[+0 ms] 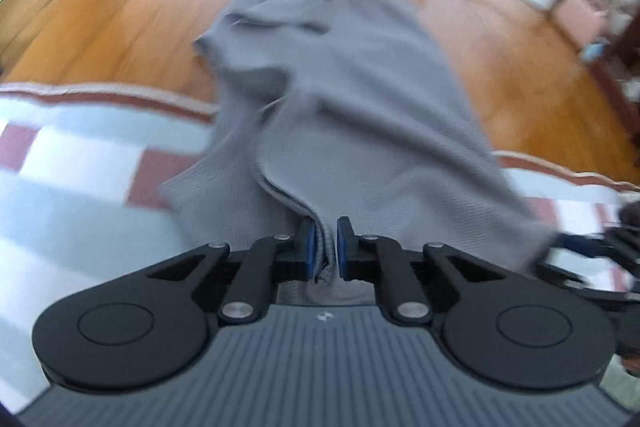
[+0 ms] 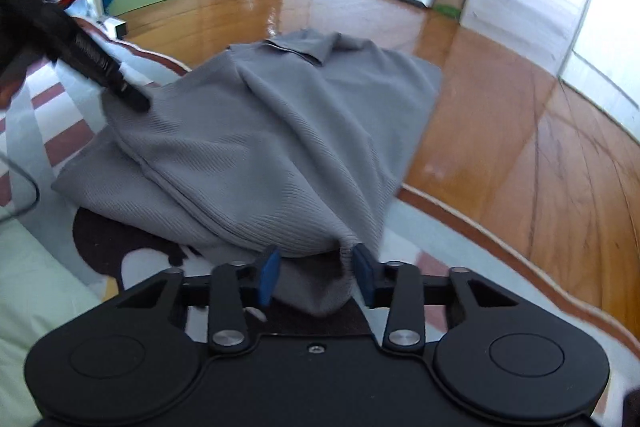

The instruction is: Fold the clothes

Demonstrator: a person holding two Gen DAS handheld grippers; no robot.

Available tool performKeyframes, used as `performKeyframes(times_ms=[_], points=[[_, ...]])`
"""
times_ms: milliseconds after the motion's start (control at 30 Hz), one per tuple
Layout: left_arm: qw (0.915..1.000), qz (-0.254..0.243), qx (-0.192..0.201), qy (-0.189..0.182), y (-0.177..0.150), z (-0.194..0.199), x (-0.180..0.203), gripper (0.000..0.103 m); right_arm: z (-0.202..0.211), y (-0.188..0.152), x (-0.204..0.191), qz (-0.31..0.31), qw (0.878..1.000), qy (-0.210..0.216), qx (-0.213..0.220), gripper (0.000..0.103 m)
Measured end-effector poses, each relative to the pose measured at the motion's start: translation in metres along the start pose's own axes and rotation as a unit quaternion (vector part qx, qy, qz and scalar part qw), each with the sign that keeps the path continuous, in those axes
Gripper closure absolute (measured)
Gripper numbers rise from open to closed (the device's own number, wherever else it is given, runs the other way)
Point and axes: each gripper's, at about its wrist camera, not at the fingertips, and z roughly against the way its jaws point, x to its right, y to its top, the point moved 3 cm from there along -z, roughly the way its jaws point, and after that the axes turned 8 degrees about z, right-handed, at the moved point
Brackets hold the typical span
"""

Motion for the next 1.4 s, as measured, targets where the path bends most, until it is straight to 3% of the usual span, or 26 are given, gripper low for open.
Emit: performKeyframes(times_ms=[67,167,333,400,467,567,700,800,900,967,1100,1200,1300,1400], points=[[0.9998,0.01,0.0,-0.018,-0.001,0.002,0.003,0.092,-0.007,0.002,-0.003,0.021,0.999,-0.024,-0.01,0.096],[0.9991,0.031,-0.003,-0.03,-0.001,0.002,-0.001,0.092,-0.013,0.004,0.0,0.028,0.998,-0.053,-0.015,0.098],[0.9923,0.098,-0.043,-0.062,-0.001,-0.016,-0.019,0.086,-0.016,0.0,0.028,-0.078,0.996,-0.048,-0.024,0.097],[0.9925,0.096,-0.063,-0.044,-0.005,-0.028,-0.017,0.084,-0.018,-0.004,0.033,-0.1,0.993,-0.049,-0.026,0.097],[0.9955,0.048,-0.078,0.024,-0.011,-0.04,-0.011,0.087,-0.018,-0.007,0.034,-0.104,0.992,-0.065,-0.041,0.091],[0.997,-0.016,-0.018,0.074,-0.009,-0.026,0.009,0.094,-0.016,-0.009,0.032,-0.106,0.991,-0.07,-0.049,0.089],[0.9834,-0.099,0.063,0.139,-0.006,-0.005,0.037,0.096,-0.015,-0.01,0.028,-0.091,0.992,-0.075,-0.049,0.09],[0.9865,-0.029,0.138,0.083,0.005,0.048,0.034,0.097,-0.01,-0.011,0.024,-0.079,0.992,-0.081,-0.049,0.09],[0.9812,0.009,0.174,0.083,0.001,0.083,0.019,0.1,0.003,-0.012,0.021,-0.061,0.994,-0.077,-0.041,0.086],[0.9822,0.017,0.148,0.115,-0.006,0.077,0.003,0.1,0.012,-0.013,0.016,-0.045,0.995,-0.078,-0.039,0.085],[0.9926,0.044,0.027,0.11,-0.027,0.033,-0.014,0.1,0.018,-0.019,0.008,-0.08,0.995,-0.024,-0.053,0.085],[0.995,0.08,-0.008,0.059,-0.028,0.018,-0.016,0.099,0.02,-0.017,-0.004,-0.088,0.995,0.032,-0.044,0.085],[0.9963,0.04,-0.008,0.076,-0.024,0.013,-0.007,0.097,0.011,-0.01,-0.017,-0.064,0.995,0.076,-0.033,0.085],[0.9952,-0.005,-0.009,0.097,-0.026,0.011,0.01,0.094,-0.003,-0.003,-0.028,-0.053,0.993,0.1,-0.032,0.078]])
